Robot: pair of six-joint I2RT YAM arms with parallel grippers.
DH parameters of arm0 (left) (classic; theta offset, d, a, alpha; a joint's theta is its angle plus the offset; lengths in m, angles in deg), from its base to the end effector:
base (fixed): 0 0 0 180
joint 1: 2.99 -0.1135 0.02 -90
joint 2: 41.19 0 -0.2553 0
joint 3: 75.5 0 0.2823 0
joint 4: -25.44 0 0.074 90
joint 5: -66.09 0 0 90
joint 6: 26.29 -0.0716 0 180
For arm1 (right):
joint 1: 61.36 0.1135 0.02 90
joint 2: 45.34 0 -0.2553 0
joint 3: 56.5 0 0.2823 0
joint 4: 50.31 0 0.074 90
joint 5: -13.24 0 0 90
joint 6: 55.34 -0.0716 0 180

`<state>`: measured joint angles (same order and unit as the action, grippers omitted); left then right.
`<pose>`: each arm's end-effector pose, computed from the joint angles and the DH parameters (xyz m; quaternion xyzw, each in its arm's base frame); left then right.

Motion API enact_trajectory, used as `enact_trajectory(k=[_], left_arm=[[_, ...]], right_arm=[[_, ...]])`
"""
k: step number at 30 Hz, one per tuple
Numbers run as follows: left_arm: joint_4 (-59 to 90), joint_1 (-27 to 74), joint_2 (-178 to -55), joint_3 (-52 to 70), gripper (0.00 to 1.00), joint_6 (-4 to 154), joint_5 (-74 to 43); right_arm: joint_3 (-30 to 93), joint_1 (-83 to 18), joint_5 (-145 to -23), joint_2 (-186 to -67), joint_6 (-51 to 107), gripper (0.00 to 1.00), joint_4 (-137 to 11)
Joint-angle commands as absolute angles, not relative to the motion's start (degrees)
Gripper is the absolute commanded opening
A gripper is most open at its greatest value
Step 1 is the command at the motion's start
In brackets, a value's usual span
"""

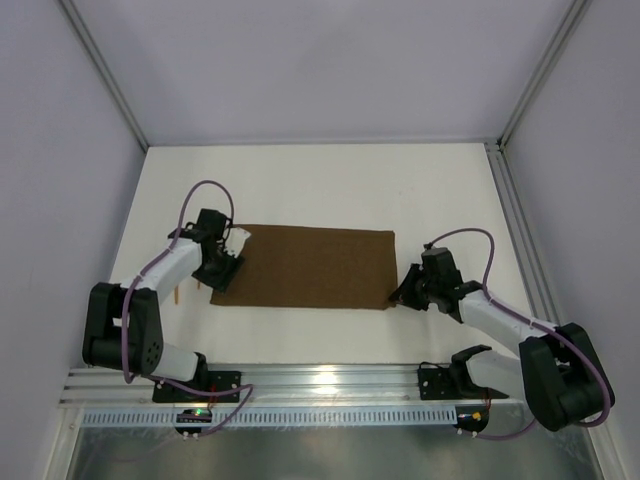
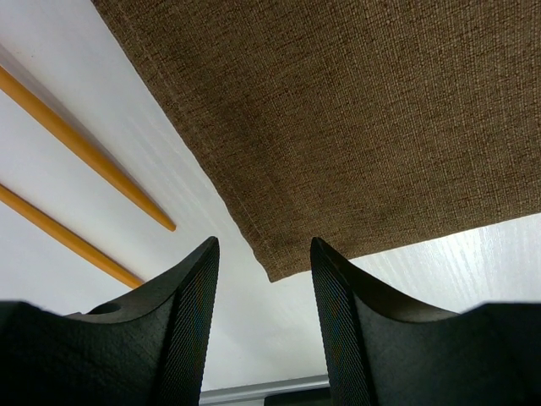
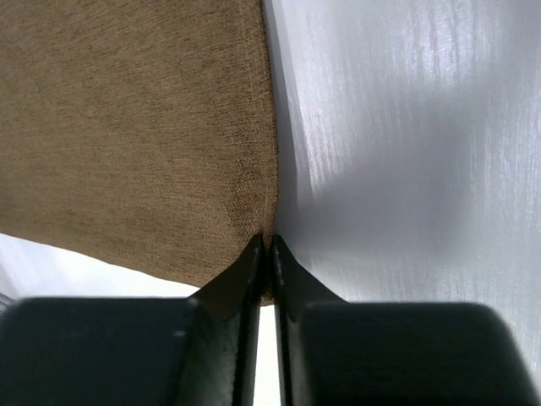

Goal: Fold the napkin into a case and place the utensils inside
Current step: Pick up the rectangle-folded napkin from the center of the board.

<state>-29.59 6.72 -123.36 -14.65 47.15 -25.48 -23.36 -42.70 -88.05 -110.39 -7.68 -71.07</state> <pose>0.2788 -0.0457 0.1223 0.2240 0.9672 0.0207 0.1178 0.2223 0.0899 0.0811 0.1626 0.9292 0.2419 0.2271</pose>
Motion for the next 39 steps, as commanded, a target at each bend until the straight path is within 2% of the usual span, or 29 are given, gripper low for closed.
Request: enact_trajectory(k=[1,3,9,17,20,27,31,39], left_arm=[[-27.7,6.6,-123.8,-14.3,0.49,47.1,-26.4],[-27.7,6.5,-123.9,-13.8,0.5,46.9,-26.6],[-26.3,5.5,-125.2,-9.7,0.49,47.4,-25.8],[-24.6,5.5,-138.4,2.4,0.49,53.2,-19.1],[-23.6,5.6,-142.2,6.1,0.47,55.5,-18.6],[-23.1,6.8,-149.0,6.8,0.32,56.0,-23.3],[-22.2,6.8,-149.6,5.3,0.28,56.1,-22.6],[-22.6,6.4,-149.7,4.6,0.17,55.6,-20.5]], right_arm=[[-22.9,-42.7,-87.3,-111.3,-7.6,0.09,-72.2],[-20.4,-42.8,-86.3,-111.1,-6.0,0.03,-74.0],[-14.7,-44.8,-83.9,-110.3,0.5,0.03,-80.7],[-12.9,-50.9,-87.4,-109.3,7.2,0.03,-87.9],[-12.3,-51.1,-88.1,-110.2,8.3,0.03,-88.5],[-5.8,-50.7,-86.4,-116.2,13.5,0.03,-92.2],[0.8,-45.2,-81.8,-121.9,15.1,0.03,-94.6],[22.8,-23.8,-74.7,-139.9,15.1,0.03,-97.7]])
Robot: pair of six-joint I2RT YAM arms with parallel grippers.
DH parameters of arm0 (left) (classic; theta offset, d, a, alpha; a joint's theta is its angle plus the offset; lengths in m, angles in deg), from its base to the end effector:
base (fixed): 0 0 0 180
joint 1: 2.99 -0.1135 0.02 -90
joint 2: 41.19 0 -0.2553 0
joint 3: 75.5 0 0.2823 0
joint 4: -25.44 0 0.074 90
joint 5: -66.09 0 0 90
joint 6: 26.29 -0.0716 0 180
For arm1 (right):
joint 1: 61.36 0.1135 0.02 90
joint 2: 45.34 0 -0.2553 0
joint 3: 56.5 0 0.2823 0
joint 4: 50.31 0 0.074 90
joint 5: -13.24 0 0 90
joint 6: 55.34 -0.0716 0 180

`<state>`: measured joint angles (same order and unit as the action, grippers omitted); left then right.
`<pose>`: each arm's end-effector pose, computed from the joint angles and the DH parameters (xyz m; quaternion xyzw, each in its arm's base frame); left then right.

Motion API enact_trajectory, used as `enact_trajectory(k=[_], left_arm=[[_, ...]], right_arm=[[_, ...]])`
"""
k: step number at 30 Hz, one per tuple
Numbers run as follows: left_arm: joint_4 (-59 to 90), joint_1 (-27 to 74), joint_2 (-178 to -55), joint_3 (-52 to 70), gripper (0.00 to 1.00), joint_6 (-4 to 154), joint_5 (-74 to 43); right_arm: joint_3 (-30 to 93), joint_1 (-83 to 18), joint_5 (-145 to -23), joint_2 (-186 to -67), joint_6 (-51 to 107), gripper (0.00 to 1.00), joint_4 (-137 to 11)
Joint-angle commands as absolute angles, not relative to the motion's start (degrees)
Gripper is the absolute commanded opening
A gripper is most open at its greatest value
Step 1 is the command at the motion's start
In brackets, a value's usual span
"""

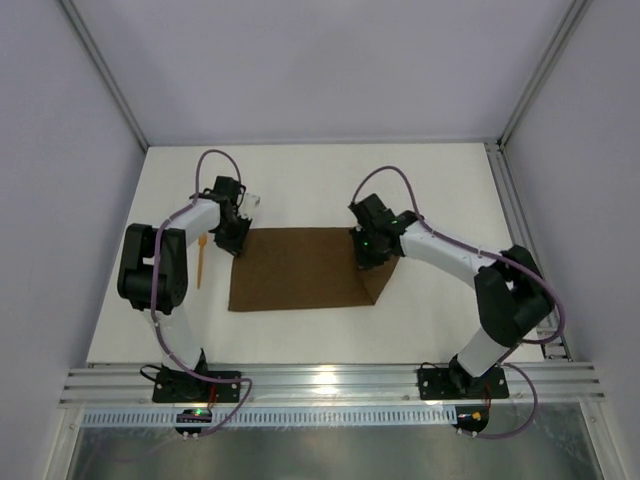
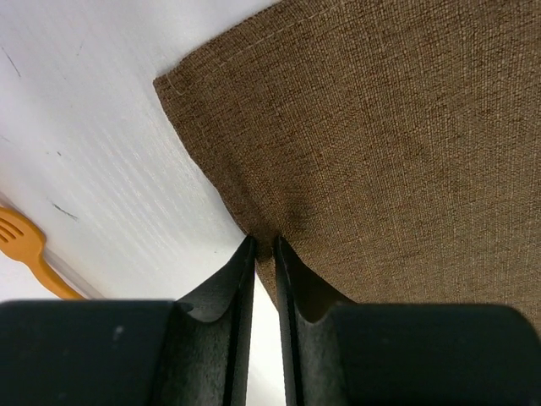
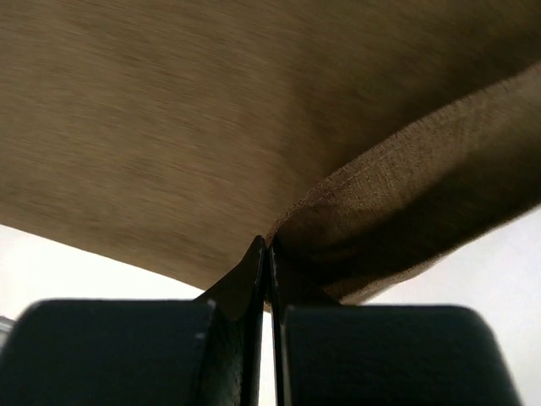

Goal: Fold the napkin into a case and place the utensils inside
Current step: Pick up the rectangle-folded napkin from the center of the board, then fold the rectangle-folded napkin at the center of the board.

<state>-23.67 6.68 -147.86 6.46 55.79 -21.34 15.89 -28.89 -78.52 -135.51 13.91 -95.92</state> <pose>0.3842 -0.0687 0.1003 0.1545 0.9777 -0.0243 0.1403 0.2981 0.1923 0.1524 -0.1029 0.9676 0.1164 0.1990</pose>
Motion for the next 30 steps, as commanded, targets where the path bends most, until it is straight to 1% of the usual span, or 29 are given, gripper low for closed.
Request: enact_trajectory(k=[1,2,3,5,6,8,9,11,12,14,17,19,22,28,30], left_arm=[[-22.6,6.1,-149.6,4.4,0.16,55.5,-20.0],[-22.6,5.9,-149.6,4.3,0.15,55.6,-19.8],[-22.5,5.8,-149.6,4.2,0.15,55.5,-19.3],[-22.2,5.6,-149.7,3.7,0.13,55.4,-18.7],[-22.1,5.4,-149.7,3.4,0.13,55.2,-18.4],[-21.9,5.3,-149.9,3.2,0.13,55.3,-17.9],[-21.9,5.2,-150.0,3.1,0.12,55.2,-17.7],[-21.9,4.8,-150.0,3.0,0.12,55.2,-16.6],[-21.9,4.5,-150.1,3.0,0.12,55.2,-16.2],[-21.7,4.1,-150.1,2.6,0.11,54.9,-15.8],[-21.4,3.7,-150.7,1.8,0.11,54.8,-14.8],[-21.3,3.1,-150.9,1.7,0.09,55.0,-14.2],[-21.3,2.4,-151.0,1.9,0.07,55.2,-13.5],[-21.3,1.1,-151.0,1.8,0.01,55.4,-11.4],[-21.5,0.7,-151.0,1.8,0.0,55.5,-10.4]], right_arm=[[24.9,-22.3,-74.8,-141.8,15.2,0.03,-97.8],[27.4,-20.9,-74.7,-145.6,15.3,0.03,-98.0],[32.2,-17.9,-74.7,-147.4,15.4,0.03,-98.2],[37.3,-15.1,-74.7,-151.1,16.0,0.03,-98.2],[42.3,-12.8,-74.2,-155.0,16.6,0.03,-98.2],[47.5,-10.9,-74.6,-159.0,17.3,0.03,-98.4],[52.7,-10.1,-74.8,-163.0,17.7,0.03,-98.6],[58.0,-7.9,-75.2,-167.0,18.8,0.03,-100.2],[62.6,-7.2,-75.5,-170.0,19.4,0.03,-100.5],[67.0,-5.3,-75.8,-172.2,20.6,0.03,-100.3],[70.2,-2.9,-75.9,-174.4,22.7,0.03,-99.0],[70.6,-2.0,-79.0,-174.7,23.6,0.03,-97.8],[69.1,-0.7,-80.4,-174.1,24.7,0.03,-95.2],[63.7,1.5,-81.9,-169.8,26.5,0.03,-87.0],[60.7,1.7,-83.6,-167.9,26.4,0.03,-84.5]])
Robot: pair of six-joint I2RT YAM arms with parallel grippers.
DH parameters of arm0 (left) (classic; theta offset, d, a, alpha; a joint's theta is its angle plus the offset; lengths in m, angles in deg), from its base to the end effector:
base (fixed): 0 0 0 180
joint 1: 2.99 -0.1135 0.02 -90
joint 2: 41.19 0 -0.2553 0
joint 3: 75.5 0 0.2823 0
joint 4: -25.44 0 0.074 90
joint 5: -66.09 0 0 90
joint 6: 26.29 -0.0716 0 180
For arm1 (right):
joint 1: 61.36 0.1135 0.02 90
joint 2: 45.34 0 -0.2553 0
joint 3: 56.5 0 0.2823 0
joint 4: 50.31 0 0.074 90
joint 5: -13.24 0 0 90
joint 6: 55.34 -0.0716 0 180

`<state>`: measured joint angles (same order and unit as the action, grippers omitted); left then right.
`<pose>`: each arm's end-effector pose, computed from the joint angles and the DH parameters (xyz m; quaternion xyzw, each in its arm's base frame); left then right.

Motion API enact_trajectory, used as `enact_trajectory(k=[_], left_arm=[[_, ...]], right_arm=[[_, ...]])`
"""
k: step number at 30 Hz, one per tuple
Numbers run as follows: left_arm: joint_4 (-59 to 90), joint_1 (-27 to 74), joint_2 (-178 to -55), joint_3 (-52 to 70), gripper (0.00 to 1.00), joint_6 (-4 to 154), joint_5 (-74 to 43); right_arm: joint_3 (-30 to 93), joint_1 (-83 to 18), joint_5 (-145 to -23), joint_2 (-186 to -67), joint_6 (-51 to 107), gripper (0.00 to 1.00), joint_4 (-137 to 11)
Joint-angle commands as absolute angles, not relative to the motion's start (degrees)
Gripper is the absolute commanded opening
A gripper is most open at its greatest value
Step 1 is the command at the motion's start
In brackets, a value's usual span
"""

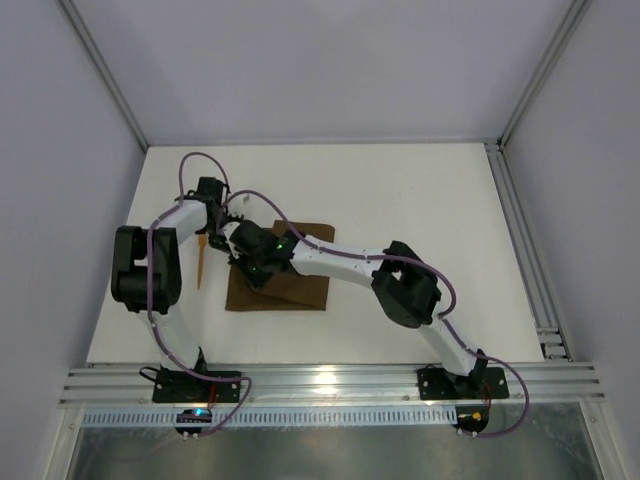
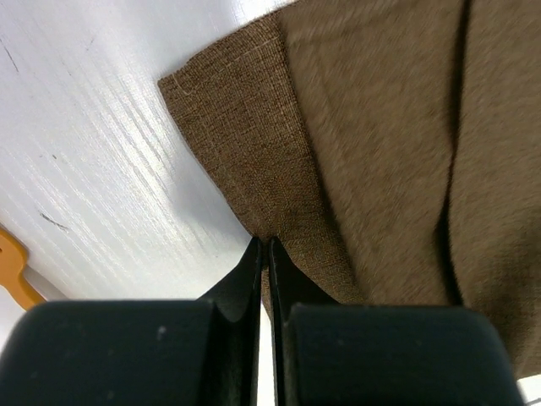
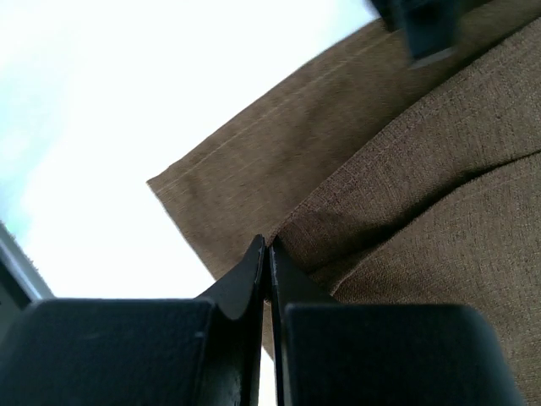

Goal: Fold the napkin into a case and place the utensils inside
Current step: Fold the rectangle-folded napkin at the center of the board.

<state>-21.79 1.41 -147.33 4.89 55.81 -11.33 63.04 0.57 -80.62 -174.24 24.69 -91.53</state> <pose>0.3850 -0.0453 0.0985 0.1214 0.9756 -0.1038 0.1503 0.2551 0.4886 0.1539 -0.4224 0.8408 0.2236 0.2543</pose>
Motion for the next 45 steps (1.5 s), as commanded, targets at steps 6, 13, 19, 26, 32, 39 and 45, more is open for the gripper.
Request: enact_trajectory(k=[6,13,19,26,32,39,45], left_arm=[[-22.0,-0.5,-150.1,1.8,0.0,55.5,-7.9],[-22.9,-0.8,-149.1,3.0,0.08,55.3,-9.2],[-24.7,-4.8,-144.1,4.3,0.39,54.5,-15.3],[-28.3,-6.0,-131.3,4.9,0.44,52.3,-12.3],[-41.5,6.6,-126.2,1.8,0.41,45.6,-8.8],[-43.1,14.1,-130.9,-3.0,0.52,45.5,-11.4],[-40.6,15.0,-133.7,-5.0,0.42,46.5,-12.4]], right_arm=[[54.5,1.9,-89.0,-164.7,26.4,0.03,-78.1],[56.0,2.2,-89.8,-167.8,26.5,0.17,-80.8],[55.6,2.4,-90.5,-166.2,28.6,0.61,-80.7],[49.4,1.4,-85.4,-153.5,28.0,0.65,-81.8],[24.6,-14.4,-88.5,-137.8,15.0,0.65,-74.6],[20.7,-26.2,-94.7,-143.3,11.8,0.65,-72.7],[20.8,-26.2,-97.5,-151.3,7.3,0.65,-67.5]])
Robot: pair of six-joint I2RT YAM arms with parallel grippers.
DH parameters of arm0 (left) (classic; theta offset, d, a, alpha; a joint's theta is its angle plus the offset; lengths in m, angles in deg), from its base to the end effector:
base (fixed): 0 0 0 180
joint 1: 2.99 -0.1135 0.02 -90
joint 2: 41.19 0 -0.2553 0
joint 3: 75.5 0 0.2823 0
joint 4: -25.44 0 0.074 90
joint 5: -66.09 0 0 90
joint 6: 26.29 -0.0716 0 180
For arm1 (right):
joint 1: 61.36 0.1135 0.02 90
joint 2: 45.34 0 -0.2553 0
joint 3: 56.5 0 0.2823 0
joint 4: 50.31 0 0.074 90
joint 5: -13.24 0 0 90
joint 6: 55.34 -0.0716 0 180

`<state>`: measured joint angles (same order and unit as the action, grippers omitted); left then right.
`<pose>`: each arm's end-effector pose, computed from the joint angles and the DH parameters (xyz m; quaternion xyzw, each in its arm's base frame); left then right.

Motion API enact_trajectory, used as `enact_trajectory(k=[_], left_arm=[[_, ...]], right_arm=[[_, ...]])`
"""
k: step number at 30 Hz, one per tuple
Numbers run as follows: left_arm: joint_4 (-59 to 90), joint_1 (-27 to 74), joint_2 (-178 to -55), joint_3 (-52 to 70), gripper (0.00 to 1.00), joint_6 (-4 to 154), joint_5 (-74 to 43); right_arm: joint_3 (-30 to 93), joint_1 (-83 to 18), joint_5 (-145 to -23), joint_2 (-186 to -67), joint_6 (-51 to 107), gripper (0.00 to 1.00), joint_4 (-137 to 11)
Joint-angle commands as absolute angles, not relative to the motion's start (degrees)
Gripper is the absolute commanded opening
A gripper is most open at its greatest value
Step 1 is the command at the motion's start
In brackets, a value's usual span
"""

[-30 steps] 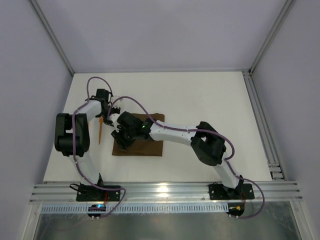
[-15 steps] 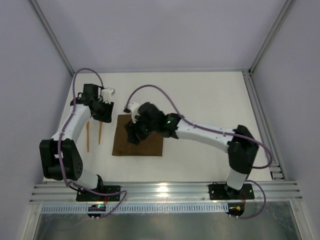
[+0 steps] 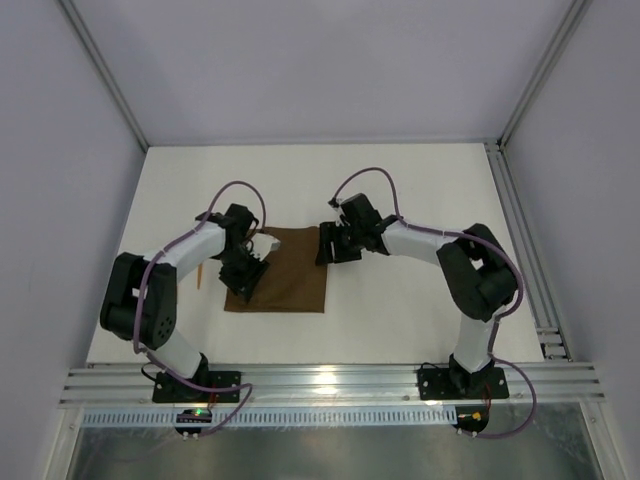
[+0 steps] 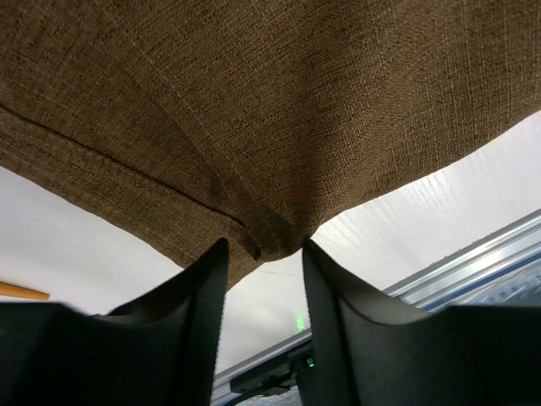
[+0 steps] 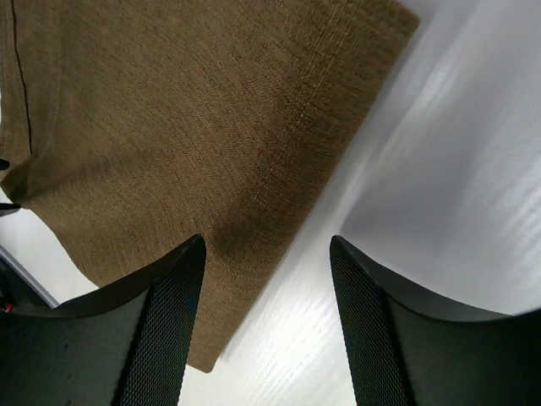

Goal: Fold the napkin into a case and place the utensils inside
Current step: Fold the rectangle-folded napkin at the center of the board.

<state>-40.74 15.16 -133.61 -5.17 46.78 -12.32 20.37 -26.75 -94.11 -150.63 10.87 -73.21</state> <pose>0.2775 -0.1061 0.1183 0.3013 0.9481 -0.1011 0.0139 0.3373 0.2587 0.1143 -0.1377 0.9239 0.2840 0.2163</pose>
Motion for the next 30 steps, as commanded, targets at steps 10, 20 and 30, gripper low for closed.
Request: enact_trajectory(k=[10,20,30], left_arm=[[-40.9,14.6,-130.1,-7.2,0.0,45.3,-18.6],[-36.5,12.8,-128.0,-6.6,0.14,44.3,-31.1],[-42.0,-1.7,-122.7,-2.6,0.59,43.1,-24.1]], right_arm=[[16.0,-26.3,-98.7,-153.4,2.5,0.23,-62.9],[4.9,-16.6,-99.8,-141.2,-0.5,0.46,-65.5],[20.3,-25.6,-93.4,-137.6,19.9,0.99,-83.4]])
